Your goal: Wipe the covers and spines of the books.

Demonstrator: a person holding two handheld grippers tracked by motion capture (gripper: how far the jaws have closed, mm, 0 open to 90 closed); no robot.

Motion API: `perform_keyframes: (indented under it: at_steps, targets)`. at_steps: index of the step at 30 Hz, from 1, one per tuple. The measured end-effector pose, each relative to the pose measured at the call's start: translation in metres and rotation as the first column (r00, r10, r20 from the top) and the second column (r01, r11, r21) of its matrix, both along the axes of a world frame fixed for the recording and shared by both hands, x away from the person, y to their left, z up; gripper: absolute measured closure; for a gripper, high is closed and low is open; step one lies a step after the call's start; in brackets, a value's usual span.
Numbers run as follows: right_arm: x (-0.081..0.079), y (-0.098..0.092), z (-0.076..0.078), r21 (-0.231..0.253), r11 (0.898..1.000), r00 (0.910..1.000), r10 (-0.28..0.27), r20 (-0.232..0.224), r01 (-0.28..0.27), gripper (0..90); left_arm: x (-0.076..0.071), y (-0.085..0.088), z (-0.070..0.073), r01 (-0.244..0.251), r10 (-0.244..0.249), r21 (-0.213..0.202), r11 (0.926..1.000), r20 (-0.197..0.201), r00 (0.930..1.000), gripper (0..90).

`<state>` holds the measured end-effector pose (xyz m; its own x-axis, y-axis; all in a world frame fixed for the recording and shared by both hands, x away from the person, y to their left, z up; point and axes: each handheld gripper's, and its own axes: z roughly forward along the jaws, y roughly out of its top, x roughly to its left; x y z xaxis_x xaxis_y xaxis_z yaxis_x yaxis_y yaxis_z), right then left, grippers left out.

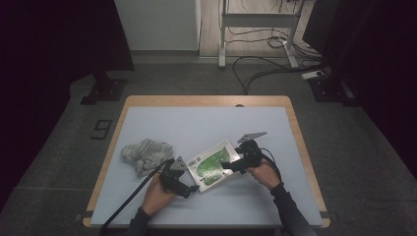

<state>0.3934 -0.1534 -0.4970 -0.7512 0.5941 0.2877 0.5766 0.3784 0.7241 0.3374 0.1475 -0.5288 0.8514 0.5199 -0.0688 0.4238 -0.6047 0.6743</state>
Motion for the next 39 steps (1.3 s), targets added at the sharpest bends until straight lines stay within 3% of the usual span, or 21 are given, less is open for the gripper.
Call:
perform_keyframes:
  at_steps: [13,17,22,24,29,33,37,39]
  targets:
    - [-0.011,-0.006,0.002,0.018,1.0,1.0,-0.008,-0.002,0.008,0.2,0.0,0.0,0.0,0.0,0.0,0.0,1.0,0.0,1.0,0.0]
    - [-0.014,-0.007,0.001,0.045,0.999,0.9993,0.017,-0.034,-0.015,2.4,0.0,0.0,0.0,0.0,0.0,0.001,1.0,0.0,1.0,0.0]
    - [-0.013,-0.003,0.003,-0.009,0.999,0.9994,0.033,-0.01,-0.033,4.5,0.0,0.0,0.0,0.0,0.0,0.001,1.0,-0.001,1.0,0.0]
    - [-0.01,-0.001,0.004,-0.052,0.997,0.9988,0.049,0.004,-0.049,7.1,0.0,0.0,0.0,0.0,0.0,0.001,1.0,0.0,1.0,0.0]
    - [0.0,0.006,0.006,-0.158,0.982,0.9931,0.113,0.03,-0.107,12.7,0.0,0.0,0.0,0.001,-0.001,0.006,1.0,0.003,1.0,0.0]
    - [0.01,0.01,0.01,-0.182,0.974,0.9893,0.144,0.026,-0.137,14.7,-0.001,0.0,0.0,-0.004,0.004,0.011,0.9999,0.004,1.0,0.0]
    - [0.018,0.013,0.013,-0.216,0.964,0.9867,0.162,0.005,-0.157,21.7,-0.008,-0.001,0.001,-0.02,0.018,0.07,0.9973,0.033,0.9993,0.0]
    - [0.019,0.012,0.015,-0.228,0.96,0.9864,0.164,0.002,-0.16,26.2,-0.009,-0.002,0.001,-0.041,0.039,0.07,0.9967,0.027,0.9989,0.0]
